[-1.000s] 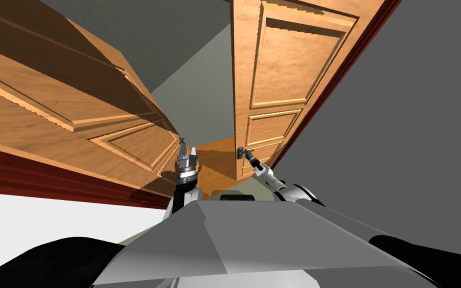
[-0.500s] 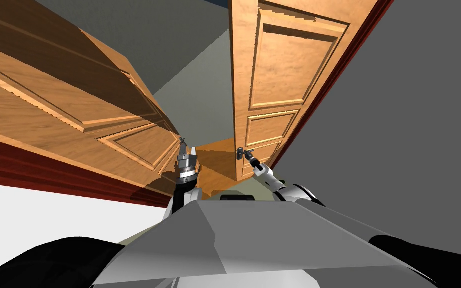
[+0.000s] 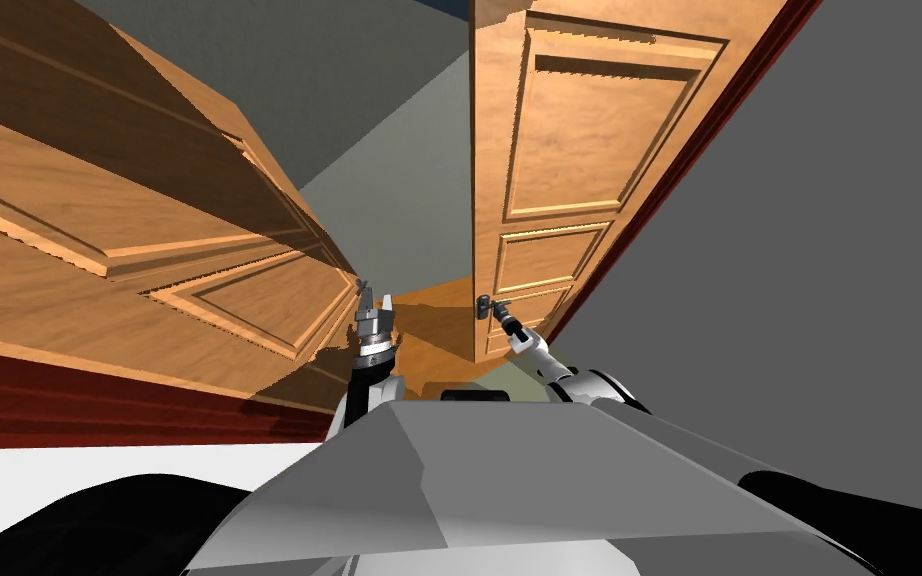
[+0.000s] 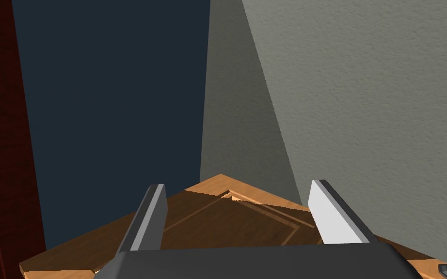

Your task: Push the door open

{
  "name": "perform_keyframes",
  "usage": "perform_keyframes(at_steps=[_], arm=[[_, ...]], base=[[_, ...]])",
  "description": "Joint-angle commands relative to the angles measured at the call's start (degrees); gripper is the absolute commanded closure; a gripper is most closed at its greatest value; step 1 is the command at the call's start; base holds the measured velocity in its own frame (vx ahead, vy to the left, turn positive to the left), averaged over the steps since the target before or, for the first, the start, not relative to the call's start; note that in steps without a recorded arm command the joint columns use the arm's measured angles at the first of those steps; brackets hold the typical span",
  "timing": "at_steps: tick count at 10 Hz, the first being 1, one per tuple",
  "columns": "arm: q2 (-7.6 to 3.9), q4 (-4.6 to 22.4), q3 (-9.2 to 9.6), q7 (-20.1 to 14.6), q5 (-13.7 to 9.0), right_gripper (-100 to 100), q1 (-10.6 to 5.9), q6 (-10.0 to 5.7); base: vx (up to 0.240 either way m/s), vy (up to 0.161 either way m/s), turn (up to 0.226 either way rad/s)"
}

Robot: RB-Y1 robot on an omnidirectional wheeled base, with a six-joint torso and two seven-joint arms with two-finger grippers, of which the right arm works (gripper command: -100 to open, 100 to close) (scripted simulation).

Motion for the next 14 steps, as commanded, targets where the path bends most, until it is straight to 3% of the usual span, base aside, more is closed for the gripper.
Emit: perform_keyframes(at_steps=[1,3,4,6,14], arm=[[-0.69,-0.8,-1.52,0.8,-0.6,100,0.12,0.19],[-0.83,-0.7,-2.32,1.3,-0.9,100,0.19,0.32],[-1.05,-0.6,-3.61,2.1,-1.4,100,0.29,0.52],[-1.12,-0.6,-4.06,2.4,-1.6,100,0.33,0.59],[-2.09,-0.1,-9.79,6.0,-4.0,100,0.80,1.48]], base=[[0.206,0.131,-0.038],[0.163,0.122,-0.052],[0.152,0.104,-0.028],[0.109,0.103,-0.063],[0.126,0.119,-0.063]])
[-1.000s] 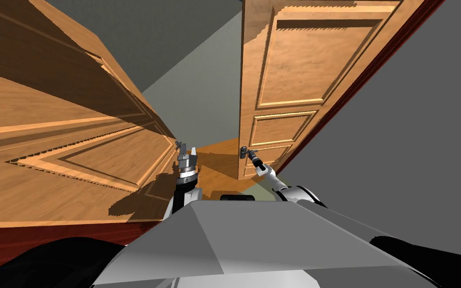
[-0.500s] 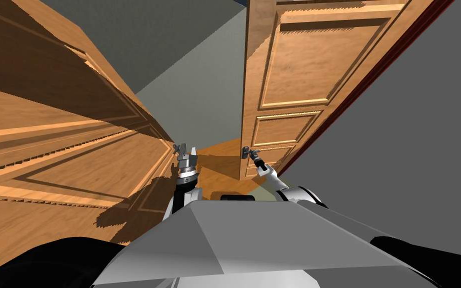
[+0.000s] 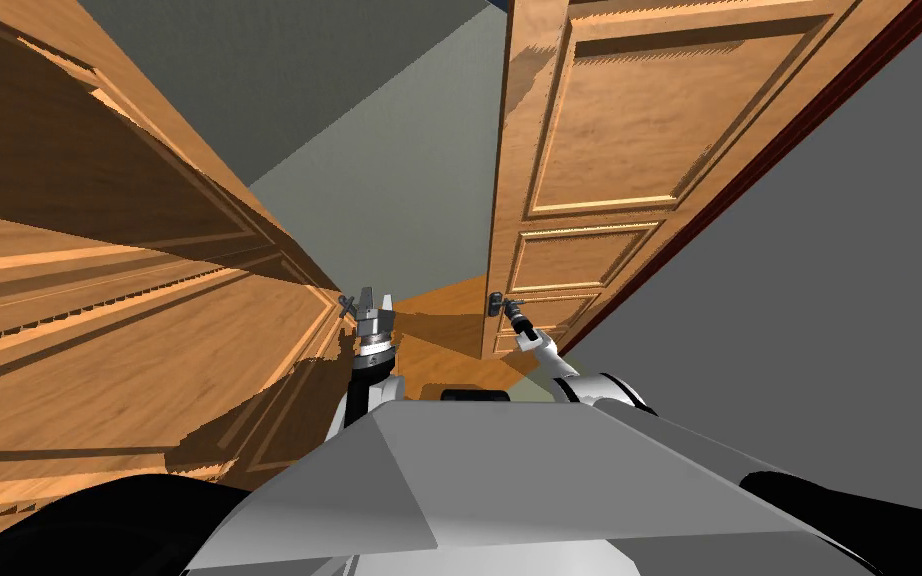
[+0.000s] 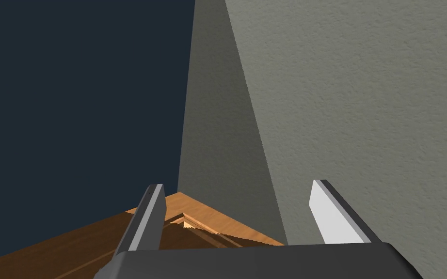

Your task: Push the door open

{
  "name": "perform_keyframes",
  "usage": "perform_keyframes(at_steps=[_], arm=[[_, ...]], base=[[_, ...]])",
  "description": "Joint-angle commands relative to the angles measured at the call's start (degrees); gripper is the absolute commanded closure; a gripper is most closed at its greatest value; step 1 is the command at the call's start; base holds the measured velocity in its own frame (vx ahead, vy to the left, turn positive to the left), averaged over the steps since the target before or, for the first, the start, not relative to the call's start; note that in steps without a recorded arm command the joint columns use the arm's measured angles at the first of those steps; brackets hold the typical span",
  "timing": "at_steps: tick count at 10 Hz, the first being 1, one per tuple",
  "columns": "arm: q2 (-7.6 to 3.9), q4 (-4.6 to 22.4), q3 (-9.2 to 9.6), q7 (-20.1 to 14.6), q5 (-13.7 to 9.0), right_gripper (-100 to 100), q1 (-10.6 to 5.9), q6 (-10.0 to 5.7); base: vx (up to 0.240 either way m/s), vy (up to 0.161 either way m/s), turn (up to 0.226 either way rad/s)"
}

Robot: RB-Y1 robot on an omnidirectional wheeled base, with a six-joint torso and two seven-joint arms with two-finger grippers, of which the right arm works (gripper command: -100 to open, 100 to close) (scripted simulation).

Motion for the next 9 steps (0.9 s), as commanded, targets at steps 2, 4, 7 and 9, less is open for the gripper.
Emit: perform_keyframes(at_steps=[2,4,7,9], arm=[[-1.06,-1.4,-1.73,0.8,-0.7,100,0.68,0.78],[-1.36,-1.2,-3.53,1.9,-1.4,100,0.83,1.06],[-1.76,-1.0,-5.85,3.4,-2.4,100,1.02,1.42],[-1.92,-0.9,-6.80,4.0,-2.7,100,1.10,1.56]], base=[[0.119,0.157,-0.080],[0.162,0.129,-0.066],[0.149,0.172,-0.080],[0.135,0.073,-0.043]])
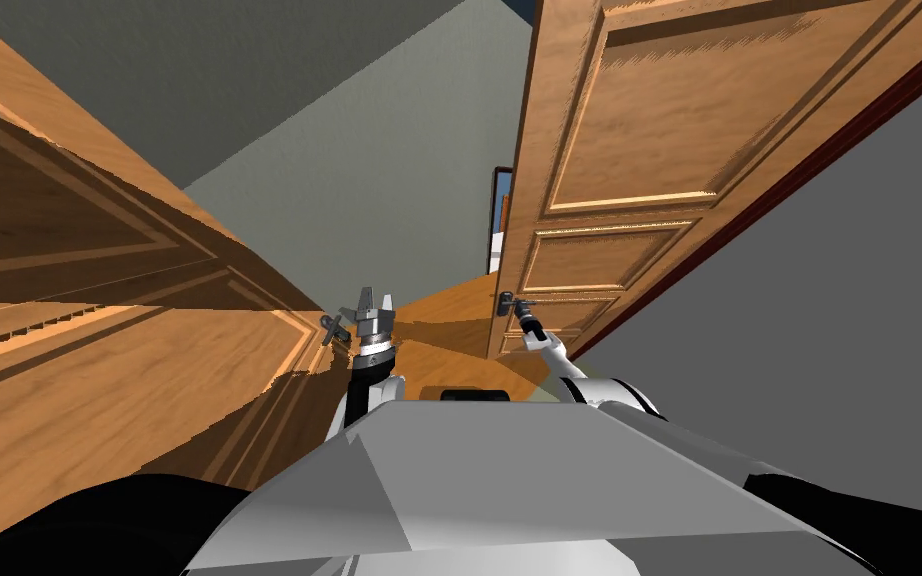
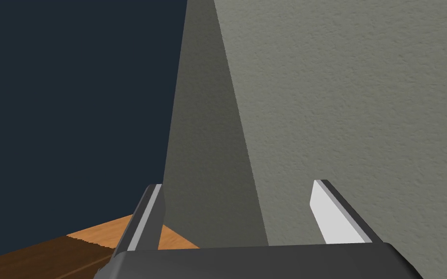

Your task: Push the door open

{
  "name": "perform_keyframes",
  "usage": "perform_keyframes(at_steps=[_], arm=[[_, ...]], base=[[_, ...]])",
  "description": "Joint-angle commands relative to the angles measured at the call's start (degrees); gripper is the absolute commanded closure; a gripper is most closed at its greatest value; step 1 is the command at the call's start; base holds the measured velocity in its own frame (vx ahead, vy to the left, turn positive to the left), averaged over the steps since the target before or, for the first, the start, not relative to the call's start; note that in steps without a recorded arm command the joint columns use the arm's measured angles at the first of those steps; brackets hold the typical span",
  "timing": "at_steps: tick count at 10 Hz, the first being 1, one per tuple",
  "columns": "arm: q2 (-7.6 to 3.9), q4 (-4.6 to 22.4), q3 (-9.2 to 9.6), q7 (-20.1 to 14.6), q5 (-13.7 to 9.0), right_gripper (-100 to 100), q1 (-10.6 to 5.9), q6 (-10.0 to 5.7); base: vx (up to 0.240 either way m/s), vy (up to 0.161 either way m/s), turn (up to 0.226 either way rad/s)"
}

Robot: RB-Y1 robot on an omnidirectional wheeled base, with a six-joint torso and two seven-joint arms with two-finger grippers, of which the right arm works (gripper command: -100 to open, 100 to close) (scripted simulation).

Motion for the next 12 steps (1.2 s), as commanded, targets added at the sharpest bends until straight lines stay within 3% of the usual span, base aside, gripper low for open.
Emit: perform_keyframes(at_steps=[1,4,12], arm=[[-0.65,0.0,-1.07,0.5,-0.5,100,-0.11,0.15],[-0.55,0.1,-1.59,0.9,-0.7,100,0.05,0.43],[-2.02,0.6,-5.84,3.1,-2.5,100,0.50,0.39]], base=[[0.159,0.108,-0.050],[0.107,0.098,-0.053],[0.177,0.088,-0.060]])
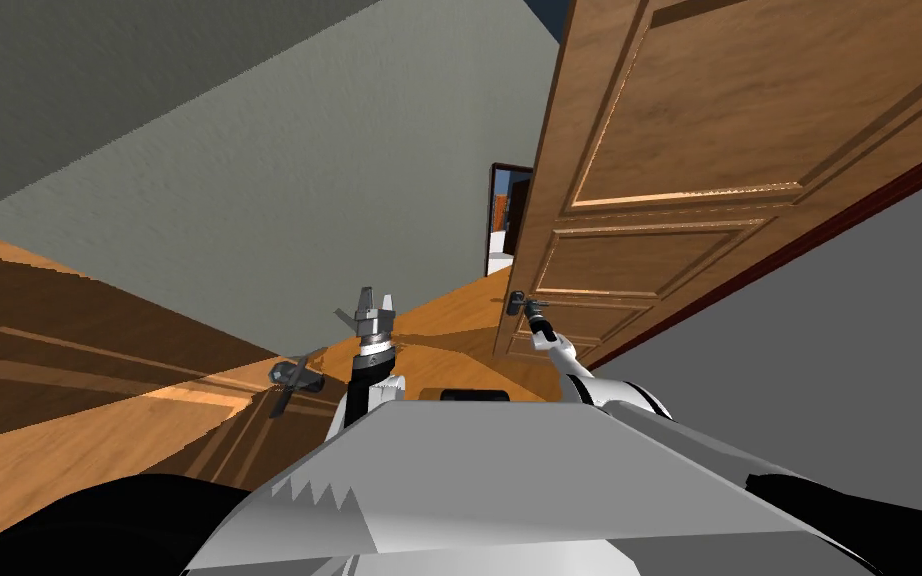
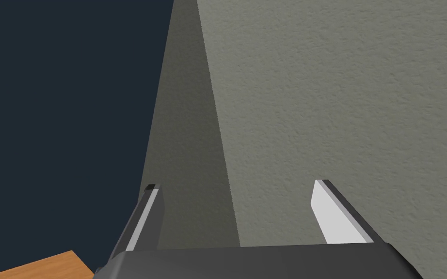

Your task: Push the door open

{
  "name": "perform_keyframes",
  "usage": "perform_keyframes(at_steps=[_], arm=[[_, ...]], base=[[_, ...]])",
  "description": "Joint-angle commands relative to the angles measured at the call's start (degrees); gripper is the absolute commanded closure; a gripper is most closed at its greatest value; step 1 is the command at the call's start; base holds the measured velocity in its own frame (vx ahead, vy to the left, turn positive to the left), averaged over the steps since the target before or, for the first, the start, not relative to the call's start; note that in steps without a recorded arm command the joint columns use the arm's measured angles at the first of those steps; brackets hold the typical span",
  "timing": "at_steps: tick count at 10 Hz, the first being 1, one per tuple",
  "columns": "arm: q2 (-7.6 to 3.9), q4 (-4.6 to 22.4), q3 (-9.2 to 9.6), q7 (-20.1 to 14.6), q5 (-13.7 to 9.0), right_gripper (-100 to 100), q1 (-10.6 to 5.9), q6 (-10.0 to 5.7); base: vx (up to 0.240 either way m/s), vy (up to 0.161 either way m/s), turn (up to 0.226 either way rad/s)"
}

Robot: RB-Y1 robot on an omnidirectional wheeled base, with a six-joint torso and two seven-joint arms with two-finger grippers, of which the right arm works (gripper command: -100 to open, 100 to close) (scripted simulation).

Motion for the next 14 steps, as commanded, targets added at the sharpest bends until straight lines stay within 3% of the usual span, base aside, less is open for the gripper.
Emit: perform_keyframes(at_steps=[1,6,14], arm=[[-0.26,-0.9,-1.06,0.6,-0.4,100,0.62,0.61],[-0.59,-0.5,-2.62,1.4,-1.1,100,1.05,0.85],[-2.31,-0.3,-7.33,3.4,-2.7,100,1.84,0.77]], base=[[0.119,0.065,-0.053],[0.147,0.087,-0.060],[0.179,0.063,-0.056]])
